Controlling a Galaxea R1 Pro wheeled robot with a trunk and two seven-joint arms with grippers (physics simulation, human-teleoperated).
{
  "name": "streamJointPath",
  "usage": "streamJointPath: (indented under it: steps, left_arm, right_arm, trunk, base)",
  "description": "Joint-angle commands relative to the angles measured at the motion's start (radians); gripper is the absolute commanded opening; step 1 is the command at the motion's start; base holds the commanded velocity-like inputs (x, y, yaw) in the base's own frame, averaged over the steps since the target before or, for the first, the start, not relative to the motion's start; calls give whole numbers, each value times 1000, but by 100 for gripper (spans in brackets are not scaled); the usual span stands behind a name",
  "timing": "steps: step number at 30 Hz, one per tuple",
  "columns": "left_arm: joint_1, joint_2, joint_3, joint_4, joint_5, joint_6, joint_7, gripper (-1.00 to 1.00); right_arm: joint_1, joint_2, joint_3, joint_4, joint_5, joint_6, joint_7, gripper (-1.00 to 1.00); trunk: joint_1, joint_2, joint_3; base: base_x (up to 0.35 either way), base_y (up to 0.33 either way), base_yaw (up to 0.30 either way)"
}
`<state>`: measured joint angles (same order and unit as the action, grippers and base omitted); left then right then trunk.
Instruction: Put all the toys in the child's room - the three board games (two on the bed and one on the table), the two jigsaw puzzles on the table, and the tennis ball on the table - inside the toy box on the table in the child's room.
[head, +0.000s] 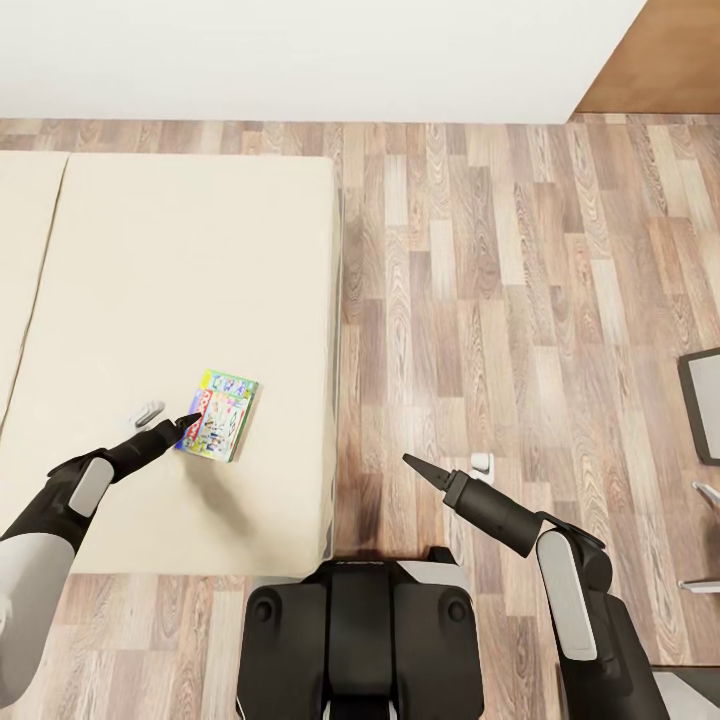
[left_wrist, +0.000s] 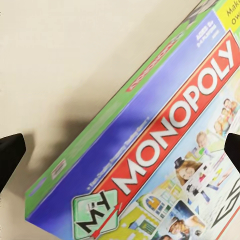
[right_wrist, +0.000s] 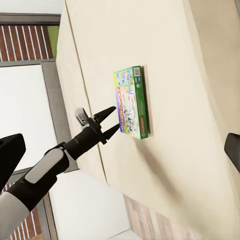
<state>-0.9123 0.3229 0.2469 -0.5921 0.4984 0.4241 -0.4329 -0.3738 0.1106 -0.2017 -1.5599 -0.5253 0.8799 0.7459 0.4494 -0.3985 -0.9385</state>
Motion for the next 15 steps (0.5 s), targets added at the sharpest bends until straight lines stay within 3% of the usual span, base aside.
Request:
streamJointPath:
  steps: [1, 15]
  left_arm:
    - [0, 0, 3, 0, 6, 9, -2, 100]
    - [0, 0, 4, 0, 6, 7, -3, 100]
  right_arm:
    - [-1, 1, -2, 0, 1, 5, 4, 100]
    - [-1, 1, -1, 0, 2, 5, 4, 100]
  trunk:
    - [1, -2, -1]
    - [1, -2, -8]
  base:
    - [0, 0, 0]
    - [0, 0, 0]
